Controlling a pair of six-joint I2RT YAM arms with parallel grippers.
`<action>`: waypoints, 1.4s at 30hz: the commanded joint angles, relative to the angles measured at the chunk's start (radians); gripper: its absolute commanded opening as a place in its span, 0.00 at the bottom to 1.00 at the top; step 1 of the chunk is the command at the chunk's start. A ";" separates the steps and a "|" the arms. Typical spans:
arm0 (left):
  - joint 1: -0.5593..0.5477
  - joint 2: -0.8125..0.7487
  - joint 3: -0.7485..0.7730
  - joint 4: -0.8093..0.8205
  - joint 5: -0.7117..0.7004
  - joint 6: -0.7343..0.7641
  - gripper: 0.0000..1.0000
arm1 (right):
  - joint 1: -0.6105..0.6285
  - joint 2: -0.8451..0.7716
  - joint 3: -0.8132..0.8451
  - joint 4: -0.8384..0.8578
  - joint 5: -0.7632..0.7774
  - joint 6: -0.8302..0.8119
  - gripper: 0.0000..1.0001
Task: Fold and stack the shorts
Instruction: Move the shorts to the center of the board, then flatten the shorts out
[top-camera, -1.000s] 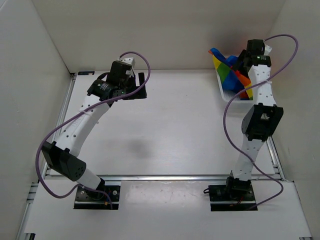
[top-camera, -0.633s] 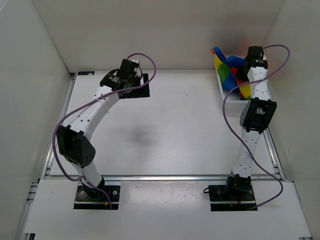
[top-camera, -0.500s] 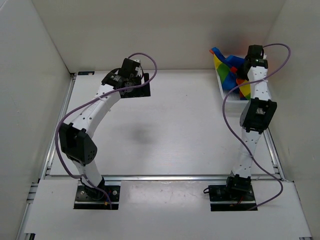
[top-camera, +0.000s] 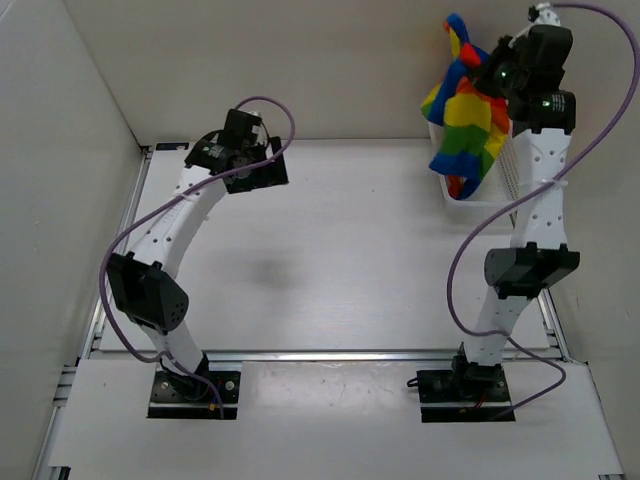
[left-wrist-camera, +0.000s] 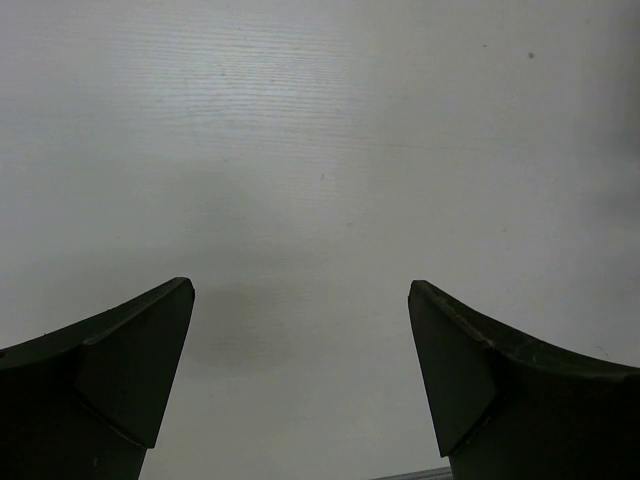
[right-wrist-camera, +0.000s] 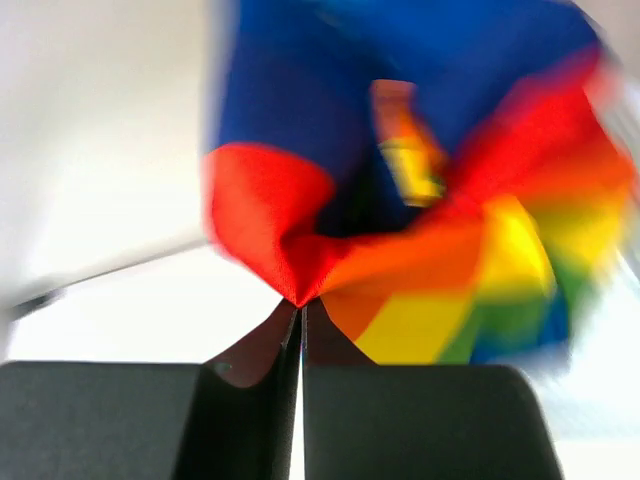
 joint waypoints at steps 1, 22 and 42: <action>0.107 -0.107 0.021 -0.081 0.068 -0.023 1.00 | 0.168 -0.115 0.076 0.074 -0.176 -0.081 0.00; 0.379 -0.328 -0.141 -0.112 0.243 -0.039 1.00 | 0.748 -0.433 -0.838 -0.063 0.095 -0.117 0.77; 0.178 0.298 -0.080 0.032 0.090 -0.085 0.96 | 0.502 -0.646 -1.581 0.272 -0.293 0.409 0.87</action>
